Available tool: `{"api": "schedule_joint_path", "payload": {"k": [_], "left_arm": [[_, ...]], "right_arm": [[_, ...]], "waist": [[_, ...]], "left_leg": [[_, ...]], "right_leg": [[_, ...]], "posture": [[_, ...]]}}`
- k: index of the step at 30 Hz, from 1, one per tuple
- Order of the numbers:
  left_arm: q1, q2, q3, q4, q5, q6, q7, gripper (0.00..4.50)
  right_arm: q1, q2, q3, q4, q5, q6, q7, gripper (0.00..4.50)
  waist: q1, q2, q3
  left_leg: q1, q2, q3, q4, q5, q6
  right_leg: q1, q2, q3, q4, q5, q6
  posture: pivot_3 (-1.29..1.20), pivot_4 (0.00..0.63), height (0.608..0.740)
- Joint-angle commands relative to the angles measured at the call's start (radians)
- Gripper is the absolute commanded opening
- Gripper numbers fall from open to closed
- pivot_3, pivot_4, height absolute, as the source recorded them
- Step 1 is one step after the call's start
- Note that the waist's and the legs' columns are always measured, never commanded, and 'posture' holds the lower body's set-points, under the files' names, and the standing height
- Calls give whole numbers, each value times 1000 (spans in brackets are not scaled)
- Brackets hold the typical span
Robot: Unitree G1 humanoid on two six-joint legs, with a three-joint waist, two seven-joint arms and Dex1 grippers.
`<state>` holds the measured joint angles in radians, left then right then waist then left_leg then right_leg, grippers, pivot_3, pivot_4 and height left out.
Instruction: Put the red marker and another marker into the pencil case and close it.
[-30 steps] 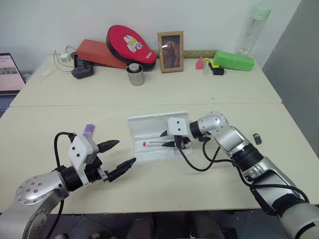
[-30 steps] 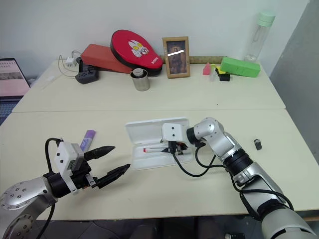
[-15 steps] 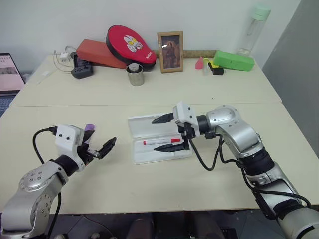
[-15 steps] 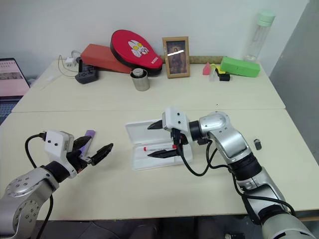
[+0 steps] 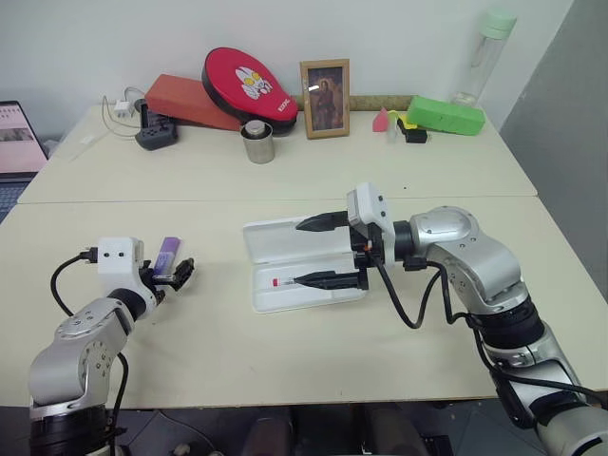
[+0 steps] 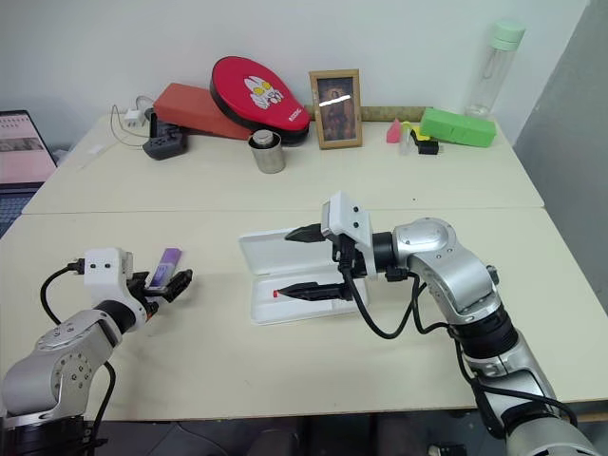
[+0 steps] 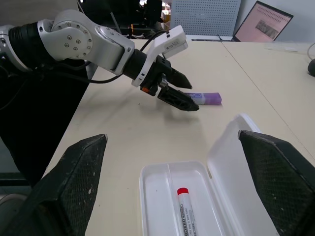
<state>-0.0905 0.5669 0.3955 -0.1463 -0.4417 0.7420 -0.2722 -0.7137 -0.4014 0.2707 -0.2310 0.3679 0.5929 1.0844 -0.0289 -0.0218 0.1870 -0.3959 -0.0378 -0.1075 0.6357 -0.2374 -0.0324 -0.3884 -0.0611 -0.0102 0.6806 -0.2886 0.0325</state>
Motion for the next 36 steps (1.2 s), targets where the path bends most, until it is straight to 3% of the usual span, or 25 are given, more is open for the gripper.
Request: {"api": "schedule_joint_path", "payload": {"k": [1,7,25,32,36], "left_arm": [[-17,29,-3,21,25,14,-7,4500],[-15,46,-32,64,44,44,-36,4500],[-42,43,-23,118,81,6,-51,1205],[-108,39,46,82,89,-195,-38,1203],[-160,38,58,-34,-10,-245,-138,1203]], "right_arm": [[5,-9,-22,-48,21,3,-22,4480],[17,-21,-24,-63,32,12,-45,4480],[12,-25,-35,-41,32,9,-63,4500],[17,-43,-76,-45,56,6,-53,4500],[29,-75,-160,-85,147,37,-32,4500]], "waist": [[0,0,0],[1,0,0],[0,0,0],[1,0,0],[6,-1,0]], "left_leg": [[0,0,0,0,0,0],[0,0,0,0,0,0],[0,0,0,0,0,0],[-1,0,0,0,1,-1],[-2,-1,-1,0,1,-2]], "right_leg": [[0,0,0,0,0,0],[0,0,0,0,0,0],[0,-4,0,0,0,0],[-1,-4,0,0,0,0],[-1,-6,-1,-1,0,0]], "posture": [[0,150,740],[0,150,740],[0,150,740],[0,150,740],[0,150,740]]}}
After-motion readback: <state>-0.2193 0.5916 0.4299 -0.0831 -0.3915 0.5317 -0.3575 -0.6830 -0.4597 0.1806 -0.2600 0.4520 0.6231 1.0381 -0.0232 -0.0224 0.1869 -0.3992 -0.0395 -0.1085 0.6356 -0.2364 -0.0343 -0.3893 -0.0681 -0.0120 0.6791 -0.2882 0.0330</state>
